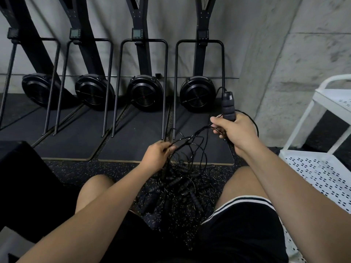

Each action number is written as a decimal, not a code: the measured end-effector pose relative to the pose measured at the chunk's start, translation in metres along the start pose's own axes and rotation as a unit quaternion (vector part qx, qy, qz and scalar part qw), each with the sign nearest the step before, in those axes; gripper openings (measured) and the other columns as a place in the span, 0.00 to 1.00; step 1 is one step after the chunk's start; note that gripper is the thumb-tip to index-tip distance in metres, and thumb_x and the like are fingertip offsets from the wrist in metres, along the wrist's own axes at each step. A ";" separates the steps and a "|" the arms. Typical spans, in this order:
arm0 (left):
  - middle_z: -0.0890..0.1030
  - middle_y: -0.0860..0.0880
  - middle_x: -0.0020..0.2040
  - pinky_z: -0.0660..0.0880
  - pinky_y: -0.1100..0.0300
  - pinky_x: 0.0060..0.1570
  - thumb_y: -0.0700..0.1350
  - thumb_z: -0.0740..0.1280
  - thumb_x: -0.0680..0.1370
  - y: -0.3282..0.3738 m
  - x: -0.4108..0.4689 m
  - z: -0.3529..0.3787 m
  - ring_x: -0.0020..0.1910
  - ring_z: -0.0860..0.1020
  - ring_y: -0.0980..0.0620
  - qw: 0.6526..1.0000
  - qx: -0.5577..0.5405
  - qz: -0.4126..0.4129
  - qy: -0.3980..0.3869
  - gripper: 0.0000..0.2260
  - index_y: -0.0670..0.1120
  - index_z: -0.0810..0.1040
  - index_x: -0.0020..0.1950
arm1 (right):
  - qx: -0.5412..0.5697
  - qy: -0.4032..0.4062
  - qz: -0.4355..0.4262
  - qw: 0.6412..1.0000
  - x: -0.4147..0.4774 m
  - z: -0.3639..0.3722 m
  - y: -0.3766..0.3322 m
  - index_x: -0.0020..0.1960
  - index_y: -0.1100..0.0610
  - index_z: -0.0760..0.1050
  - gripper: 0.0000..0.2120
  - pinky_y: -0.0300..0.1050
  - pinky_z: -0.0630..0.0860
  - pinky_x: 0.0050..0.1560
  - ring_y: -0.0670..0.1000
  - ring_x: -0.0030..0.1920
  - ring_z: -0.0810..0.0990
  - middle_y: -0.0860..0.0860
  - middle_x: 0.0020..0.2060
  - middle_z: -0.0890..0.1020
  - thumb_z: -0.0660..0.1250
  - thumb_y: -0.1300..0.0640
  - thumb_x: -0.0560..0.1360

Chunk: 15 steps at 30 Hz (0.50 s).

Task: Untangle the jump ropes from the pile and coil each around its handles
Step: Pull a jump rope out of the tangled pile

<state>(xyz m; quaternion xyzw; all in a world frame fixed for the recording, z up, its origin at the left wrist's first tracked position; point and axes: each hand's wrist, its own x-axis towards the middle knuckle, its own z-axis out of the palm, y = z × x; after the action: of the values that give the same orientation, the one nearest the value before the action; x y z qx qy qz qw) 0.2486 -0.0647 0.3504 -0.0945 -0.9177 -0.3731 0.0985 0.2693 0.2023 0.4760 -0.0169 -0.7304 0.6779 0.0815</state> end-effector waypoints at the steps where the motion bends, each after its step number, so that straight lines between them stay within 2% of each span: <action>1: 0.75 0.51 0.44 0.70 0.58 0.43 0.53 0.65 0.86 0.000 0.001 0.001 0.43 0.76 0.51 1.000 0.010 -0.008 0.012 0.14 0.46 0.86 0.57 | -0.001 -0.012 0.006 1.000 -0.001 0.002 0.000 0.47 0.57 0.83 0.04 0.38 0.76 0.33 0.48 0.35 0.83 0.52 0.37 0.87 0.77 0.60 0.78; 4: 0.82 0.48 0.45 0.75 0.55 0.43 0.55 0.63 0.87 0.004 0.000 0.004 0.45 0.81 0.49 0.998 -0.013 -0.045 0.043 0.15 0.48 0.86 0.55 | 0.005 -0.040 0.023 0.999 -0.006 0.009 0.000 0.48 0.59 0.83 0.05 0.38 0.76 0.32 0.47 0.34 0.83 0.53 0.37 0.87 0.78 0.60 0.78; 6: 0.84 0.50 0.39 0.74 0.57 0.39 0.55 0.64 0.87 0.011 0.001 0.000 0.39 0.80 0.52 0.991 -0.093 -0.089 0.047 0.14 0.52 0.87 0.54 | 0.008 -0.045 0.029 0.999 -0.007 0.012 0.001 0.48 0.59 0.83 0.04 0.39 0.76 0.32 0.47 0.33 0.83 0.53 0.36 0.87 0.78 0.60 0.78; 8: 0.83 0.50 0.36 0.75 0.56 0.39 0.56 0.63 0.87 0.014 0.005 -0.007 0.37 0.81 0.50 0.977 -0.163 -0.124 0.059 0.13 0.54 0.87 0.53 | 0.011 -0.039 0.030 0.999 -0.006 0.012 0.002 0.47 0.58 0.83 0.04 0.40 0.77 0.34 0.48 0.34 0.83 0.52 0.36 0.87 0.78 0.59 0.78; 10: 0.84 0.46 0.42 0.76 0.53 0.44 0.56 0.64 0.86 0.011 0.012 -0.013 0.43 0.83 0.45 0.979 -0.139 -0.131 0.074 0.12 0.53 0.84 0.58 | 0.024 -0.033 0.033 0.999 -0.003 0.010 0.001 0.48 0.57 0.83 0.04 0.42 0.78 0.38 0.48 0.35 0.83 0.53 0.37 0.88 0.78 0.59 0.78; 12: 0.79 0.47 0.55 0.75 0.53 0.50 0.53 0.68 0.85 0.009 0.016 -0.017 0.49 0.79 0.48 0.987 -0.050 -0.131 0.079 0.12 0.50 0.77 0.66 | 0.036 -0.031 0.034 0.998 0.000 0.008 0.000 0.47 0.57 0.84 0.04 0.44 0.78 0.41 0.48 0.35 0.83 0.53 0.37 0.88 0.78 0.59 0.78; 15: 0.72 0.51 0.57 0.74 0.59 0.49 0.47 0.74 0.81 0.017 0.012 -0.015 0.47 0.77 0.56 0.992 -0.036 -0.103 0.070 0.16 0.51 0.73 0.66 | 0.044 -0.039 0.033 0.998 0.001 0.008 -0.003 0.48 0.57 0.84 0.04 0.45 0.79 0.43 0.48 0.37 0.84 0.54 0.39 0.88 0.78 0.58 0.78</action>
<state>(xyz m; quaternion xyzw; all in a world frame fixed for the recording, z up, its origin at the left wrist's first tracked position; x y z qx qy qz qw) 0.2431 -0.0616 0.3753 0.0235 -0.8994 -0.4195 0.1206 0.2676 0.1940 0.4787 -0.0113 -0.7018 0.7116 0.0314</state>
